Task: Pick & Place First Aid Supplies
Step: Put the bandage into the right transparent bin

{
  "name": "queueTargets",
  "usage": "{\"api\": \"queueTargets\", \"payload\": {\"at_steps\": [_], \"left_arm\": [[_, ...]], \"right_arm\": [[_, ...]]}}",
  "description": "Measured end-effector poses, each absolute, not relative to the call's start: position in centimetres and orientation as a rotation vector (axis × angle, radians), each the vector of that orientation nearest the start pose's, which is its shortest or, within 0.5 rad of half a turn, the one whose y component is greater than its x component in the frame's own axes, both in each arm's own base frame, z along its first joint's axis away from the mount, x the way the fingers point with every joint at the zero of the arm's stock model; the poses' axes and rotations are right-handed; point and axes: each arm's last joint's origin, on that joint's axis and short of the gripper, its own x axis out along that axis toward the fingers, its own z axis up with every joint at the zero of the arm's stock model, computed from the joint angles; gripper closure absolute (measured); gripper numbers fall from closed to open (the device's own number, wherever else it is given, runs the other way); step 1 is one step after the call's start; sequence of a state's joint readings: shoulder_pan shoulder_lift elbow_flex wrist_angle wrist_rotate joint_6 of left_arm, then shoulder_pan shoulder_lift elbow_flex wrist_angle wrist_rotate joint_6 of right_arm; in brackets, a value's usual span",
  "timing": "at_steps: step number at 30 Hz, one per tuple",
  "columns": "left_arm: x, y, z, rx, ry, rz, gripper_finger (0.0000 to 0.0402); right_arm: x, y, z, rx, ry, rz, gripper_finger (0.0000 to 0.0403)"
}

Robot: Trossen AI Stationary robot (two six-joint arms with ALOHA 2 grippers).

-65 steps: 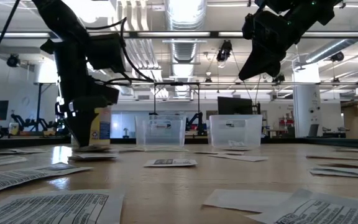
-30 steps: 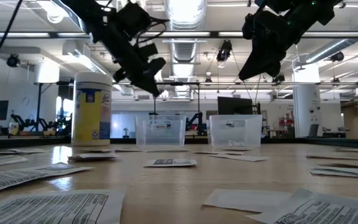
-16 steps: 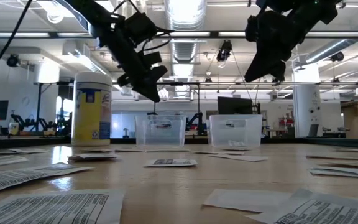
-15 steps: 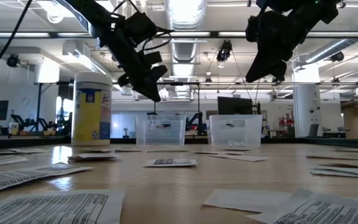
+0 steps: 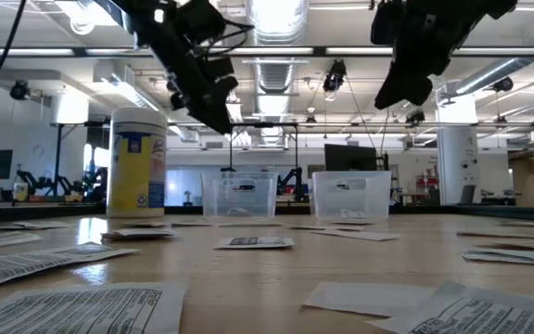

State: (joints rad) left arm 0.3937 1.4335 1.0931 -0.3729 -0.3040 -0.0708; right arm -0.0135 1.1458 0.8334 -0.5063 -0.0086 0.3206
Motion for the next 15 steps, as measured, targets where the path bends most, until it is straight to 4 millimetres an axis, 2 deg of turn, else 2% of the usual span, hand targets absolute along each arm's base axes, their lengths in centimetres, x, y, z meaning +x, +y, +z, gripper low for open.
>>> {"api": "queueTargets", "payload": {"at_steps": [8,15], "left_arm": [[26.3,9.6,30.0,-0.07,0.681,0.621,0.0297],[26.4,5.5,30.0,-0.015,0.678,0.475,0.0305]], "right_arm": [[22.0,2.4,25.0,0.34,0.937,-0.093,0.0349],[21.1,4.7,24.6,0.455,1.016,-0.112,0.0349]]}}
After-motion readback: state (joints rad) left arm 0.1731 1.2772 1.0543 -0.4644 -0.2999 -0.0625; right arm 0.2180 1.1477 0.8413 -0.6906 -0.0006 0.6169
